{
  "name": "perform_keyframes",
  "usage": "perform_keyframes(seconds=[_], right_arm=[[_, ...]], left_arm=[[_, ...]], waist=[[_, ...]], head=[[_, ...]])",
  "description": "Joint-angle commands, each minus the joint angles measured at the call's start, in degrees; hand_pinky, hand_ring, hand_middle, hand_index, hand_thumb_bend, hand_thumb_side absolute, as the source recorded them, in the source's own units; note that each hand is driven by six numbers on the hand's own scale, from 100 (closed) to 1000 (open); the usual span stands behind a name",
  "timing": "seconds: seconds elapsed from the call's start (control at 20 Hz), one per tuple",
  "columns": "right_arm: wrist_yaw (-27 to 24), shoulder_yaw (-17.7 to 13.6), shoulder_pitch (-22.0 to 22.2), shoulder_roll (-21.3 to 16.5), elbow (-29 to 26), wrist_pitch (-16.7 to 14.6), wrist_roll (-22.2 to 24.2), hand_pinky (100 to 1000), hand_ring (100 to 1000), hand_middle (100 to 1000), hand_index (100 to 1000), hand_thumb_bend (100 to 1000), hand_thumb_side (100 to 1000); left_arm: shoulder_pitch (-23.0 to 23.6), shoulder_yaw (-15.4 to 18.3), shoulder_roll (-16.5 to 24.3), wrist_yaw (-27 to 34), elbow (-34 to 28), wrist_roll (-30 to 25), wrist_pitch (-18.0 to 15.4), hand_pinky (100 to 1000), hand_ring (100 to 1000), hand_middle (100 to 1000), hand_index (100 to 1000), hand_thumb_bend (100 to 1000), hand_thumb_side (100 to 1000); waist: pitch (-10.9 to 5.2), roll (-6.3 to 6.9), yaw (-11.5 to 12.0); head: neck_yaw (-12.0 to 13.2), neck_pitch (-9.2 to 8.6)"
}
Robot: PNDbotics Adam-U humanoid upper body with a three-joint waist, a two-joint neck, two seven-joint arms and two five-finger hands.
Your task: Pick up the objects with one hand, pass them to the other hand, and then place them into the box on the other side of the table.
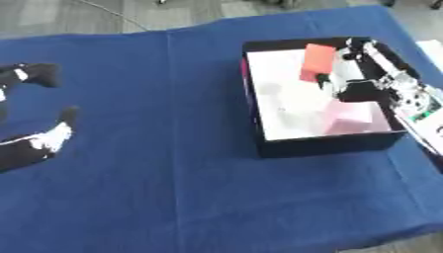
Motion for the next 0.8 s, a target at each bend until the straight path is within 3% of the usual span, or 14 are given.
perform_keyframes(seconds=[0.05, 0.15, 0.25, 0.5, 0.6, 0.65, 0.7, 0.75, 0.8], right_arm=[[4.9, -0.7, 0.0, -2.8, 0.2, -3.0, 3.6, 985, 1000, 985, 1000, 370, 100], [7.4, -0.9, 0.1, -2.8, 0.4, -5.2, 5.8, 1000, 1000, 1000, 1000, 347, 100], [9.1, -1.3, 0.1, -2.8, 0.7, -6.8, 7.2, 1000, 1000, 1000, 1000, 404, 100], [11.8, -1.8, 0.1, -2.9, 1.0, -7.8, 8.0, 1000, 1000, 1000, 1000, 445, 100], [10.0, -2.0, 0.0, -2.2, 0.2, -7.7, 7.5, 1000, 1000, 1000, 1000, 292, 100], [7.5, -2.1, 0.0, -1.7, -0.8, -7.4, 7.1, 1000, 1000, 1000, 1000, 100, 100], [4.2, -2.5, -0.1, -1.3, -2.2, -6.7, 6.3, 1000, 1000, 1000, 1000, 100, 111], [0.5, -2.9, -0.1, -0.8, -4.2, -6.1, 5.2, 1000, 1000, 1000, 1000, 100, 273], [-3.9, -3.2, 0.0, -0.5, -6.7, -5.7, 4.0, 1000, 1000, 1000, 1000, 100, 365]], left_arm=[[-0.8, 0.8, 1.7, 0.2, -1.2, 0.2, -0.3, 876, 703, 631, 848, 268, 504], [-0.8, 0.9, 1.9, 0.1, -1.2, 0.3, -0.3, 876, 704, 631, 848, 279, 517], [-0.7, 1.0, 2.0, 0.1, -1.2, 0.5, -0.3, 876, 706, 630, 848, 286, 522], [-0.5, 1.3, 2.4, -0.1, -1.1, 0.6, -0.1, 875, 705, 627, 847, 295, 532], [-0.3, 2.0, 2.7, 0.0, -1.3, 0.7, 0.2, 872, 705, 628, 848, 294, 535], [-0.2, 2.7, 3.2, 0.2, -1.6, 0.9, 0.4, 868, 705, 630, 849, 294, 524], [-0.2, 3.7, 4.1, 0.4, -1.9, 1.2, 0.8, 866, 706, 634, 850, 297, 515], [-0.3, 4.8, 5.5, 0.6, -2.2, 1.4, 1.3, 867, 713, 650, 855, 307, 501], [-0.6, 6.2, 7.5, 0.7, -2.4, 1.5, 1.9, 867, 723, 665, 857, 318, 489]], waist=[[-0.97, -0.31, 0.1], [-0.98, -0.37, 0.1], [-0.99, -0.43, 0.1], [-1.06, -0.61, 0.2], [-1.09, -0.66, 0.3], [-1.09, -0.66, 0.3], [-1.1, -0.64, 0.3], [-1.1, -0.59, 0.4], [-1.09, -0.56, 0.4]], head=[[0.4, -0.1], [0.6, 0.11], [0.8, 0.21], [1.2, 0.35], [1.9, 0.52], [2.4, 0.59], [2.9, 0.65], [3.2, 0.72], [3.6, 0.79]])
